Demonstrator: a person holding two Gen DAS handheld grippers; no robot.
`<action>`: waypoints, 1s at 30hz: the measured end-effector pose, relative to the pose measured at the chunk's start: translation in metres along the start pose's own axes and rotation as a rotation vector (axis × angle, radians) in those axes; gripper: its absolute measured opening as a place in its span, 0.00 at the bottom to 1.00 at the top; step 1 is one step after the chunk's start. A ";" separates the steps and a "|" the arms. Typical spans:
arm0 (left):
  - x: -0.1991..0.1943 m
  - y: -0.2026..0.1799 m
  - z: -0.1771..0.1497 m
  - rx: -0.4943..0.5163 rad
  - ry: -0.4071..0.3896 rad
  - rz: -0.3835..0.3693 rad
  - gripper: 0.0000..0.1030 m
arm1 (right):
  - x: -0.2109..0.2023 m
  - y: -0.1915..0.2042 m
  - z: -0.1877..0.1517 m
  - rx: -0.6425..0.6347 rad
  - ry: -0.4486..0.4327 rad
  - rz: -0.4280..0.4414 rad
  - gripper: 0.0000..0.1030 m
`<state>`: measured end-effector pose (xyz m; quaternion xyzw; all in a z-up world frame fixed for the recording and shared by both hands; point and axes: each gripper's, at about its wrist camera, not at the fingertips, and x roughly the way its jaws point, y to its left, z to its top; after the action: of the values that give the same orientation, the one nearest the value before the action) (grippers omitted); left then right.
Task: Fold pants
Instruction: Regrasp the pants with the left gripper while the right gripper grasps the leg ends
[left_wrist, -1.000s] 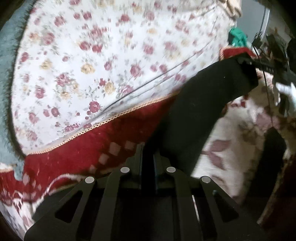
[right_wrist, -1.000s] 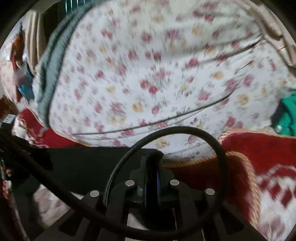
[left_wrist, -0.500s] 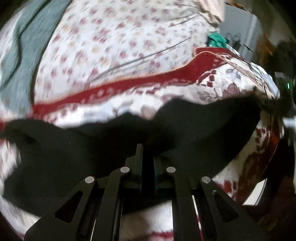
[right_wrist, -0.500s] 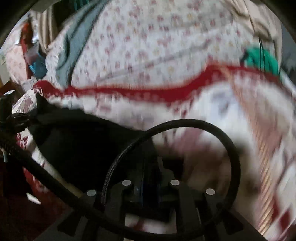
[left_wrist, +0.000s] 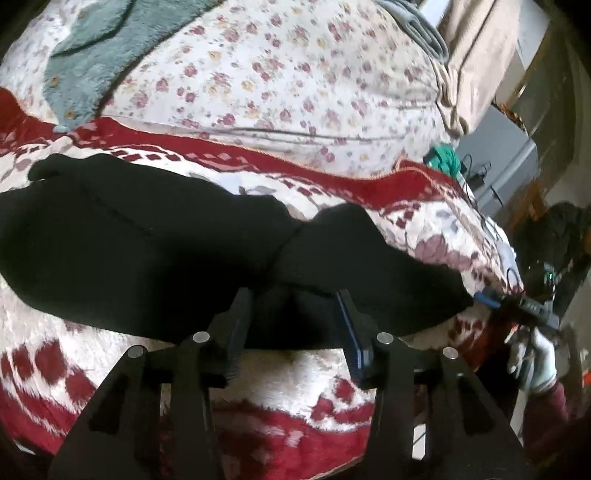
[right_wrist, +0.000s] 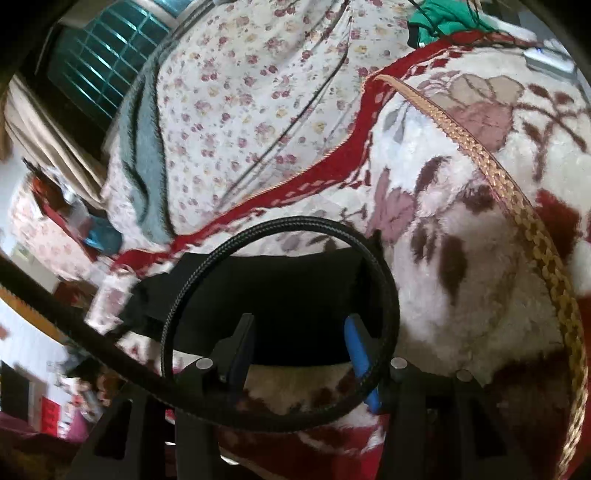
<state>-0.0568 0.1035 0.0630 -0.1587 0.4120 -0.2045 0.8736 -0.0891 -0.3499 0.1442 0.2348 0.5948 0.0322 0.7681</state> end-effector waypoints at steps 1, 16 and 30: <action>0.000 0.000 0.001 -0.014 -0.008 0.009 0.43 | 0.006 0.005 0.002 -0.023 0.004 -0.033 0.46; 0.063 0.025 0.012 -0.282 -0.002 0.039 0.26 | 0.046 0.011 0.017 -0.213 0.004 -0.235 0.03; 0.006 0.022 -0.009 -0.238 -0.078 0.174 0.49 | 0.093 0.118 -0.007 -0.235 0.134 0.280 0.48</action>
<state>-0.0556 0.1189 0.0440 -0.2328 0.4115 -0.0717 0.8783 -0.0419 -0.2125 0.1062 0.2214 0.5982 0.2237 0.7370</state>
